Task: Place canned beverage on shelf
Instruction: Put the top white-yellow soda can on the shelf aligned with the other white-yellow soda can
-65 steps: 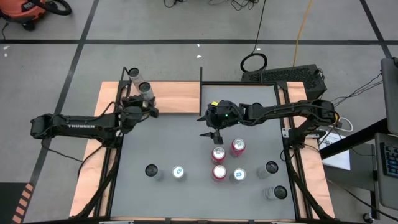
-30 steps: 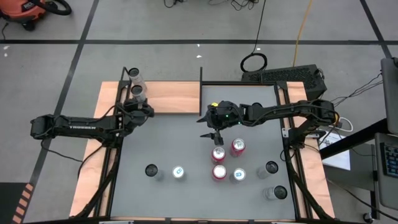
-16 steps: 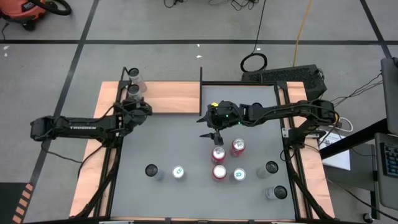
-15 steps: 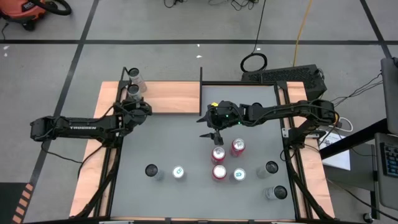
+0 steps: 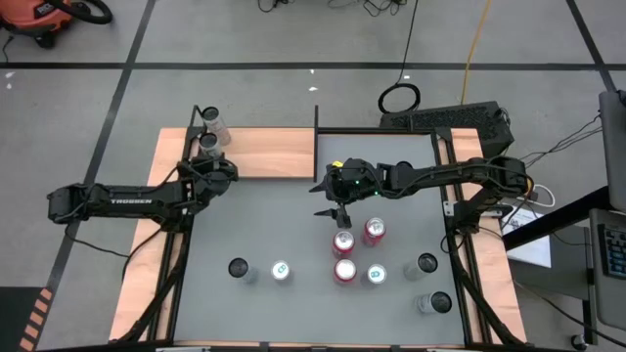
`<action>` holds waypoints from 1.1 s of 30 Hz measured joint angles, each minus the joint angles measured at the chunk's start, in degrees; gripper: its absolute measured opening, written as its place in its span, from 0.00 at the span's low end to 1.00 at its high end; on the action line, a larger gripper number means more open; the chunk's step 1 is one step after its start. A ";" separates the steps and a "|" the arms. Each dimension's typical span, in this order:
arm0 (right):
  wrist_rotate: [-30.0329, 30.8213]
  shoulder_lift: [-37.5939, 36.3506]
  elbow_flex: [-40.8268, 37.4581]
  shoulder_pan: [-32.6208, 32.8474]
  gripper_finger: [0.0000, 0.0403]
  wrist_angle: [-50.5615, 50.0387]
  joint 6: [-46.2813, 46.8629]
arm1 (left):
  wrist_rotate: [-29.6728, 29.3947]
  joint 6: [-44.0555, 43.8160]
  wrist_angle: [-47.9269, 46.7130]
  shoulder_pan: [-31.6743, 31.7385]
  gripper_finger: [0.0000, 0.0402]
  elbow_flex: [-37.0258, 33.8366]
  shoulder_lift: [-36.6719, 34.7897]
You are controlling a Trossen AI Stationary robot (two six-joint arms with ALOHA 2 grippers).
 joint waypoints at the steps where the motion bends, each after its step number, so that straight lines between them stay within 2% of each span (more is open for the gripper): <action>1: -0.01 0.00 0.00 0.00 0.67 0.00 0.00 | 0.00 0.00 0.00 0.00 0.65 0.00 0.02; 16: -0.01 0.00 0.00 0.00 0.67 0.40 -0.04 | 0.02 -3.19 2.10 -0.04 0.65 0.00 1.80; 20: -0.01 0.00 0.00 0.00 0.67 0.41 -0.03 | 0.04 -5.73 2.10 1.17 0.65 0.00 2.77; 33: -0.03 0.00 0.00 0.02 0.67 0.39 -0.04 | -0.17 -5.97 2.49 3.69 0.65 0.02 6.79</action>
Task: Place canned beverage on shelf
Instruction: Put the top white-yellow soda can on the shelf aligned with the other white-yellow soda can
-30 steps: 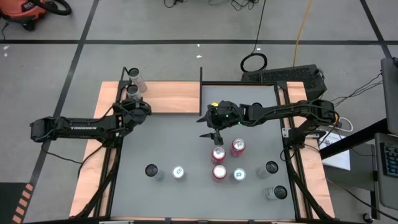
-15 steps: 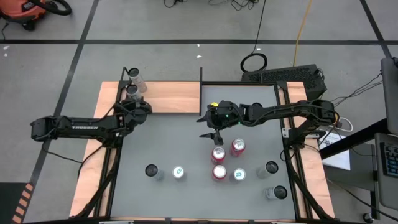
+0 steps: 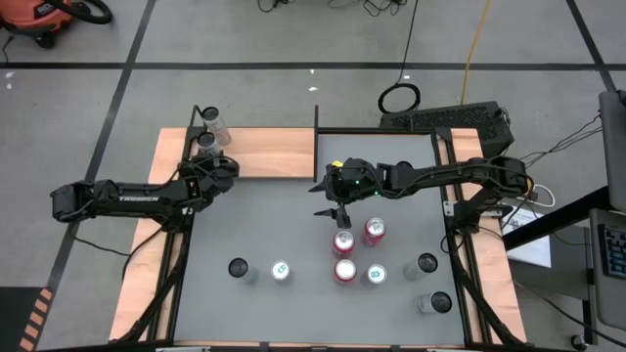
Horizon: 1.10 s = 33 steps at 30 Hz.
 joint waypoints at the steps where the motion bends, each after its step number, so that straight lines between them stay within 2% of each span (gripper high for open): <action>1: 0.00 0.00 0.02 0.00 0.67 0.00 -0.02 | 0.00 0.00 0.00 0.00 0.66 0.00 0.12; 10: 0.00 0.00 0.02 0.00 0.67 0.00 -0.17 | 0.81 0.17 -0.39 0.00 0.77 0.00 0.20; 19: 0.00 0.00 0.02 0.00 0.67 -0.06 -0.17 | 0.60 3.64 -0.63 -0.17 0.78 2.47 -0.69; 30: 0.01 0.00 0.02 0.00 0.67 -0.45 -0.17 | 0.50 3.04 -11.26 -0.97 0.78 8.37 -1.43; 33: 0.01 0.00 0.02 0.00 0.67 -0.47 -0.17 | 0.50 0.76 -16.95 -2.33 0.78 11.15 -1.49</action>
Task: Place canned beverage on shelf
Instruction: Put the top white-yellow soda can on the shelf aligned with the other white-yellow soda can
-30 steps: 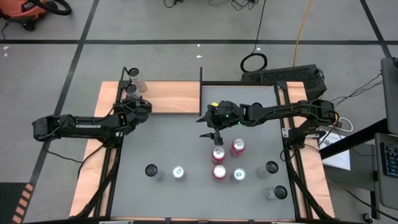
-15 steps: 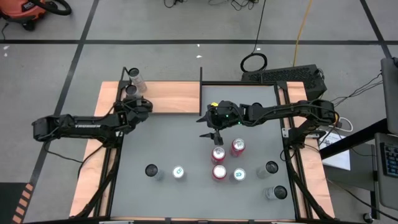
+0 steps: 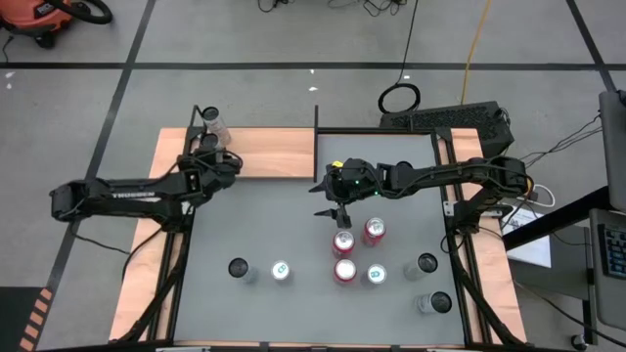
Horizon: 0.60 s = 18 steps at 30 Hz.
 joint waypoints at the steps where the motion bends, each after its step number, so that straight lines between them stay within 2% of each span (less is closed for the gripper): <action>1: -0.01 0.00 0.00 0.00 0.67 -0.01 0.03 | 0.11 -1.83 -2.10 -0.42 0.78 0.81 -0.08; 9: 0.00 0.00 0.00 -0.01 0.67 -0.03 -0.10 | 2.49 -19.38 -22.81 -3.17 0.78 5.29 -0.12; 12: -0.01 0.00 0.00 0.00 0.67 -0.03 -0.22 | 6.92 -25.88 -29.76 -3.98 0.78 5.39 -0.10; 14: 0.01 0.00 0.00 0.00 0.67 -0.03 -0.24 | 8.98 -27.71 -30.76 -5.09 0.78 5.39 -0.08; 18: 0.01 0.00 0.00 -0.02 0.67 0.03 -0.46 | 8.88 -27.81 -29.91 -7.45 0.78 5.39 -0.05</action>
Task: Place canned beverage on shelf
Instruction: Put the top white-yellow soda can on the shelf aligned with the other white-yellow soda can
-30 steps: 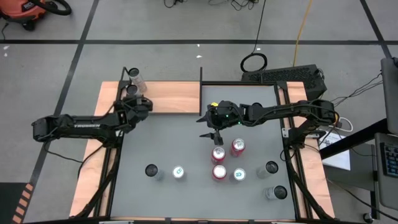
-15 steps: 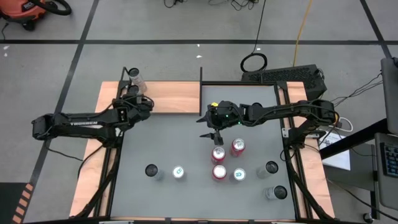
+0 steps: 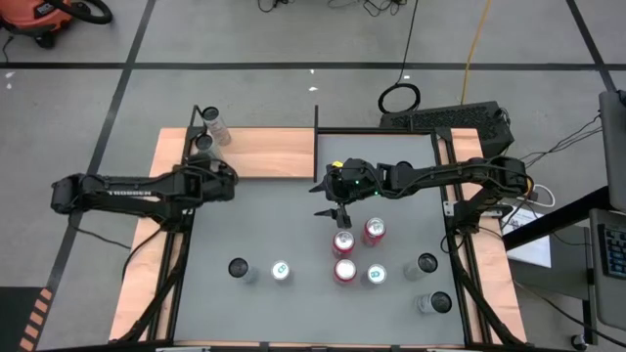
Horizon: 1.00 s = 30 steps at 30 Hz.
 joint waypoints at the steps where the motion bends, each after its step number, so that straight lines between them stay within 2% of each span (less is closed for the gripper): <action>1: 0.00 0.00 0.00 0.01 0.67 0.06 0.00 | 0.00 -0.01 0.36 -0.36 0.78 0.00 0.00; 4: 0.00 0.00 0.00 0.01 0.67 0.14 0.05 | 0.07 -1.59 0.80 -1.38 0.77 0.00 0.23; 7: 0.00 0.00 0.00 0.02 0.67 0.09 0.09 | 0.05 -2.58 0.82 -2.03 0.72 0.00 0.85; 18: -0.01 0.00 0.00 0.00 0.67 0.14 0.04 | -2.44 -3.00 0.98 0.56 0.35 -0.02 6.70; 22: 0.00 0.00 0.00 0.00 0.67 0.14 0.02 | -3.92 -2.96 2.09 1.83 0.25 -0.04 9.04; 30: 0.00 0.00 0.00 0.00 0.67 0.02 0.02 | -6.65 -2.96 2.73 4.01 0.18 -0.07 10.86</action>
